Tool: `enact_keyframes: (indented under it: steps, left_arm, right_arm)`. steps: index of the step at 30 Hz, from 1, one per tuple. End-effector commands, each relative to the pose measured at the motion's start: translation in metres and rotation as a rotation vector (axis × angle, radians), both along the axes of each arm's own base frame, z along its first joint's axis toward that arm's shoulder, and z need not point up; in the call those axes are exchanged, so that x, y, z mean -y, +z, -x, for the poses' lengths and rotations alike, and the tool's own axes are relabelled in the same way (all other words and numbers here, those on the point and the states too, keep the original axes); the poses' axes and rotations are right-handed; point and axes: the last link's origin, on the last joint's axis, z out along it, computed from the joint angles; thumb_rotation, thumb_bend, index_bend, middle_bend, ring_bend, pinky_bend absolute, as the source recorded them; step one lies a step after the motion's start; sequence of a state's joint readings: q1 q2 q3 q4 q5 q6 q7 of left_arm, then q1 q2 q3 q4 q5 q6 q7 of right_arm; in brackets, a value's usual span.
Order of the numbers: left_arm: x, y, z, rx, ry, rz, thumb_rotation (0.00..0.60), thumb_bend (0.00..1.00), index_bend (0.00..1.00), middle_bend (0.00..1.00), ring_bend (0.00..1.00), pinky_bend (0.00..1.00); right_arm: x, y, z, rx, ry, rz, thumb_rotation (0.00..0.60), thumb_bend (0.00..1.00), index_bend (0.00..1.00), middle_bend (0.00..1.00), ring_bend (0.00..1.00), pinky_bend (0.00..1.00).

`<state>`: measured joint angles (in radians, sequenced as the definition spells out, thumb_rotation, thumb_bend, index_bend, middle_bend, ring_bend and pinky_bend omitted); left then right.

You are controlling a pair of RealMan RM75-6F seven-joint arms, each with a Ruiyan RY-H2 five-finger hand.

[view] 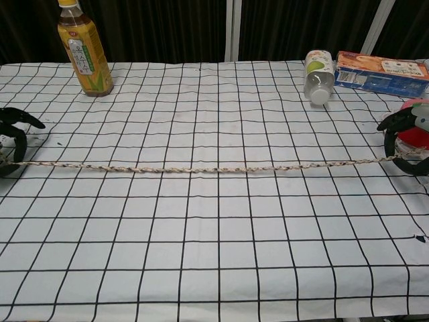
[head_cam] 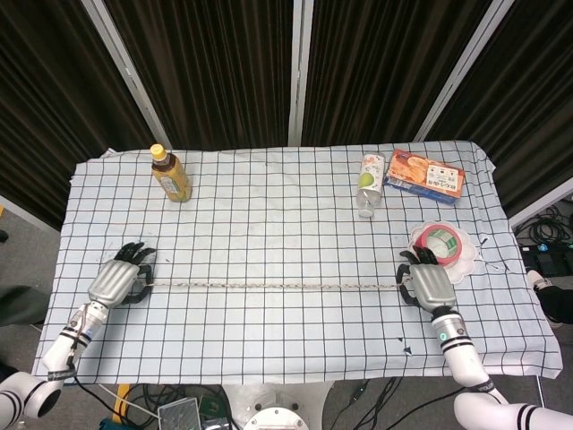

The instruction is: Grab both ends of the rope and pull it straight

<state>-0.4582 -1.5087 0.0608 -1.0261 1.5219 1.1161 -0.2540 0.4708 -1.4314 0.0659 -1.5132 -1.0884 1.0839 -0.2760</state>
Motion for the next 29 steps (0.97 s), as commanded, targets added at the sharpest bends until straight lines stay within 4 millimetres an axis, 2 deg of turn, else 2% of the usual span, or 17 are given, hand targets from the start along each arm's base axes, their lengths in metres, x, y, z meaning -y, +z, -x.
enact_keyframes:
  steps: [1, 4, 8, 14, 18, 23, 26, 29]
  left_arm:
    - [0.001, -0.002, 0.001, 0.001, 0.003, 0.004, 0.600, 0.40, 0.48, 0.12, 0.00, 0.00]
    - [0.002, -0.003, 0.001, 0.001, 0.004, 0.002, 0.600, 0.36, 0.39, 0.11, 0.00, 0.00]
    - [0.003, -0.003, 0.001, 0.006, 0.007, -0.004, 0.600, 0.30, 0.31, 0.10, 0.00, 0.00]
    - [0.006, 0.008, -0.004, 0.043, -0.001, -0.045, 0.600, 0.20, 0.21, 0.06, 0.00, 0.00]
    - [0.009, 0.036, -0.008, 0.095, -0.008, -0.147, 0.600, 0.18, 0.19, 0.05, 0.00, 0.00]
    - [0.019, 0.086, 0.003, 0.096, 0.037, -0.308, 0.600, 0.15, 0.20, 0.06, 0.00, 0.00]
    - [0.033, 0.109, 0.012, 0.095, 0.080, -0.389, 0.600, 0.15, 0.21, 0.08, 0.00, 0.00]
    - [0.054, 0.124, 0.020, 0.076, 0.119, -0.444, 0.600, 0.15, 0.22, 0.08, 0.00, 0.00]
  right_arm:
    - [-0.002, -0.006, 0.001, -0.010, 0.008, -0.007, 0.600, 0.42, 0.51, 0.13, 0.00, 0.00]
    - [-0.005, -0.008, 0.001, -0.006, 0.013, -0.007, 0.600, 0.31, 0.39, 0.10, 0.00, 0.00]
    - [-0.007, -0.008, 0.002, -0.003, 0.015, -0.004, 0.600, 0.19, 0.28, 0.09, 0.00, 0.00]
    - [-0.009, 0.007, -0.003, 0.021, 0.038, 0.044, 0.600, 0.11, 0.15, 0.07, 0.00, 0.00]
    - [-0.009, 0.036, -0.008, 0.037, 0.071, 0.134, 0.600, 0.11, 0.15, 0.07, 0.00, 0.00]
    - [-0.017, 0.085, -0.005, 0.044, 0.132, 0.266, 0.600, 0.18, 0.17, 0.13, 0.00, 0.00]
    - [-0.031, 0.111, 0.002, 0.058, 0.146, 0.310, 0.600, 0.22, 0.24, 0.16, 0.00, 0.00]
    - [-0.050, 0.131, 0.009, 0.057, 0.146, 0.330, 0.600, 0.22, 0.25, 0.16, 0.00, 0.00]
